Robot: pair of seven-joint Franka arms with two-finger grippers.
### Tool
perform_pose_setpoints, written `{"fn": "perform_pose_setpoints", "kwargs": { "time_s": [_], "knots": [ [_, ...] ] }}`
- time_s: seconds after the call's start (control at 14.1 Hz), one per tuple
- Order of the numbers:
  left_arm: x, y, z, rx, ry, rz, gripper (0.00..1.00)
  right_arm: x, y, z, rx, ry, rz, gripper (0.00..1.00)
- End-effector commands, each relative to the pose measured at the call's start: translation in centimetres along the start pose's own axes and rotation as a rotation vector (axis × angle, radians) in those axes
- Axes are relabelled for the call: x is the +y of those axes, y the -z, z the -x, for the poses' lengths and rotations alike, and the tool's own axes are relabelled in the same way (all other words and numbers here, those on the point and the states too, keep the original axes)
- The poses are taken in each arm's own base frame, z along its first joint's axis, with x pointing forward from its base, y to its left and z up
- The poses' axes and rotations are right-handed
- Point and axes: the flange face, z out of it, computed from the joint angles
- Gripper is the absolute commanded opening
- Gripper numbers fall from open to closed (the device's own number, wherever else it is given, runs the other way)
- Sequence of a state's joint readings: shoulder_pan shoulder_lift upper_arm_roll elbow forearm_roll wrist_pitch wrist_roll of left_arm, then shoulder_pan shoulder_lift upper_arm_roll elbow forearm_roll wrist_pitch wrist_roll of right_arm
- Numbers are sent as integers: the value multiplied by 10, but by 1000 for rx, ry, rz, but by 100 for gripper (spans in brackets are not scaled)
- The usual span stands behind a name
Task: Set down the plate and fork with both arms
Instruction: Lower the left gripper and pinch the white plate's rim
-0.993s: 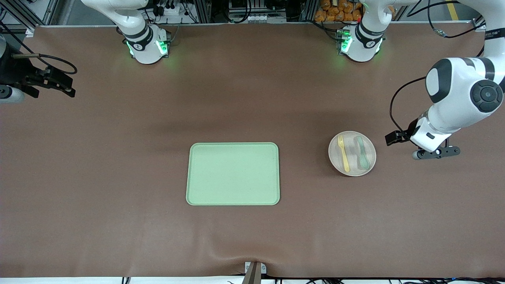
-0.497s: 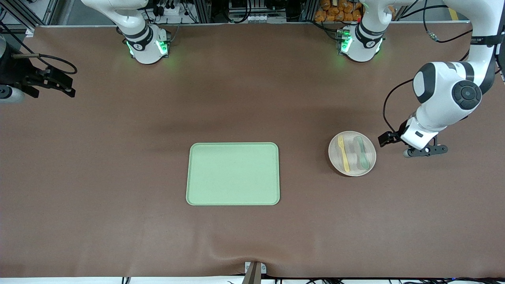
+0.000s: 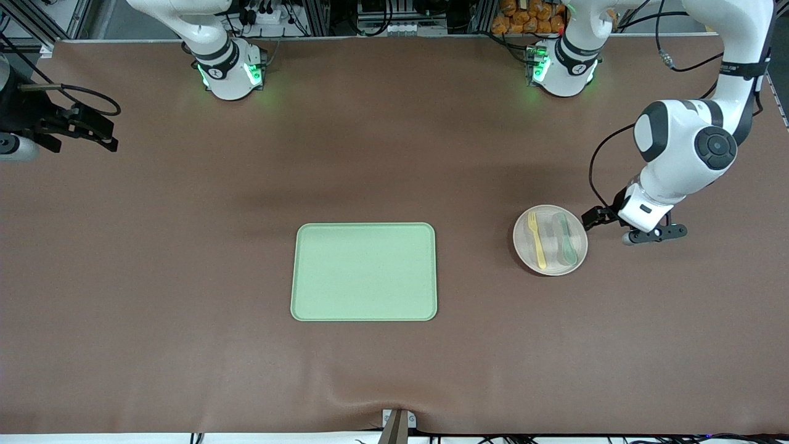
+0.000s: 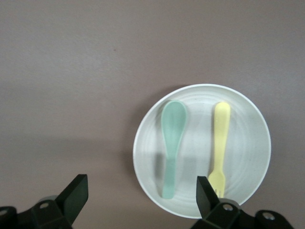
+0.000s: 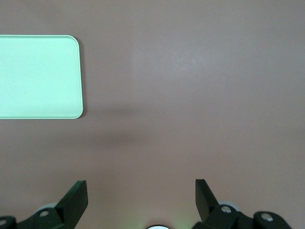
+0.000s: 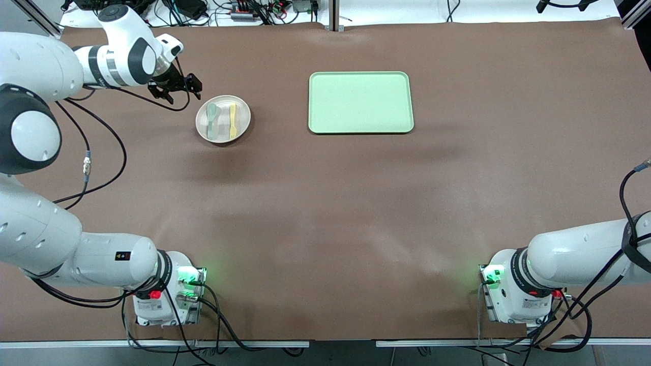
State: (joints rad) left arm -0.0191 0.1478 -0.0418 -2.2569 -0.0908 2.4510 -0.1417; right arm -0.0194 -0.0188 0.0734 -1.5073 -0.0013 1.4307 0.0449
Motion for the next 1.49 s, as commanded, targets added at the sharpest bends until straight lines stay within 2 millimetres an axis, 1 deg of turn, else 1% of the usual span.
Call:
{"fn": "perform_pose_setpoints", "kwargs": {
  "time_s": [0.0,0.14,0.5,0.78,0.99,1.06,1.14,1.42],
  "knots": [
    [6,-7,2,10,21,18,100,0,3,0,-4,9,0,100],
    [5,-9,3,5,23,18,100,0,3,0,-5,9,0,100],
    [-3,-25,3,-13,16,13,100,0,3,0,-4,11,0,100],
    [-28,-47,-1,-28,3,8,100,1,2,0,-8,8,0,100],
    [-30,-65,0,-39,8,7,100,1,2,0,-10,8,0,100],
    [-30,-67,-1,-39,9,8,100,1,2,0,-10,8,0,100],
    [-29,-73,-1,-45,13,10,98,1,2,0,-10,8,0,100],
    [-30,-88,1,-55,26,15,83,1,2,0,-10,8,0,100]
  ]
}}
